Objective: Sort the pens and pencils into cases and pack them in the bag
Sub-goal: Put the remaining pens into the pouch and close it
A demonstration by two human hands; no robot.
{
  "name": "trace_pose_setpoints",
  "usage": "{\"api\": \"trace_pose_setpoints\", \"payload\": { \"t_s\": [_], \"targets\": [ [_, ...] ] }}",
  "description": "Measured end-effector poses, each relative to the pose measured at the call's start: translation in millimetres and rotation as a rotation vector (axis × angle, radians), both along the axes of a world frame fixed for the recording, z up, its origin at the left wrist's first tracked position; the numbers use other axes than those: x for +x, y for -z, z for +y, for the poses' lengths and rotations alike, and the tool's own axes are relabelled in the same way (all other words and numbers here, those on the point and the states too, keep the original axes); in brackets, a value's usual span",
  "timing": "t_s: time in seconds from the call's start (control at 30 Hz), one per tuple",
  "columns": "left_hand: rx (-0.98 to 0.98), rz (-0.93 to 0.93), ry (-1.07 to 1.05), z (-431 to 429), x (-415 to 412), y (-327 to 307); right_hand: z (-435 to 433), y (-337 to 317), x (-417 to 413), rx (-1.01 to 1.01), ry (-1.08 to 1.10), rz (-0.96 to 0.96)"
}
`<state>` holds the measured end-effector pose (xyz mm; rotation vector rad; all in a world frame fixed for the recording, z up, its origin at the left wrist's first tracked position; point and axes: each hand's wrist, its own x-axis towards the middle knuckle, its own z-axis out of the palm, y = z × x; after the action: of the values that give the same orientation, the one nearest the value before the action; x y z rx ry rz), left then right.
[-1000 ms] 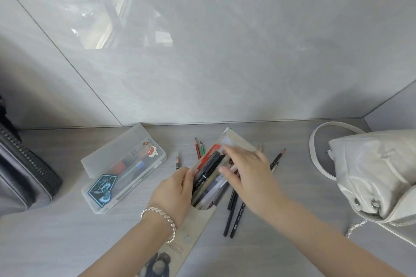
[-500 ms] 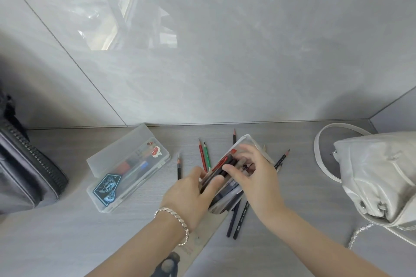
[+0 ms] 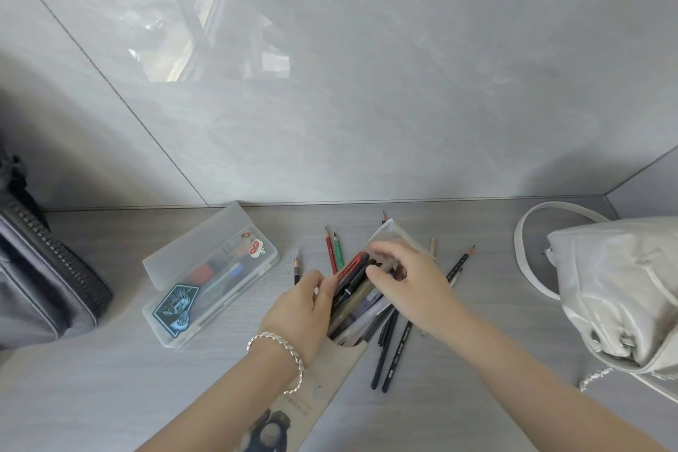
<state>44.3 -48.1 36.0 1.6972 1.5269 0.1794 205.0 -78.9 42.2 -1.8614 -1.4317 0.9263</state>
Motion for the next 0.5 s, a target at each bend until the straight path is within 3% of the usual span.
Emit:
{"api": "trace_pose_setpoints", "payload": {
  "t_s": [0.2,0.5],
  "targets": [
    [0.027,0.007,-0.037,6,2,-3,-4,-6,3,0.133,0.009,-0.445],
    [-0.010,-0.018,-0.064,5,0,0,-8,1,16,0.106,-0.122,-0.248]
  ]
}}
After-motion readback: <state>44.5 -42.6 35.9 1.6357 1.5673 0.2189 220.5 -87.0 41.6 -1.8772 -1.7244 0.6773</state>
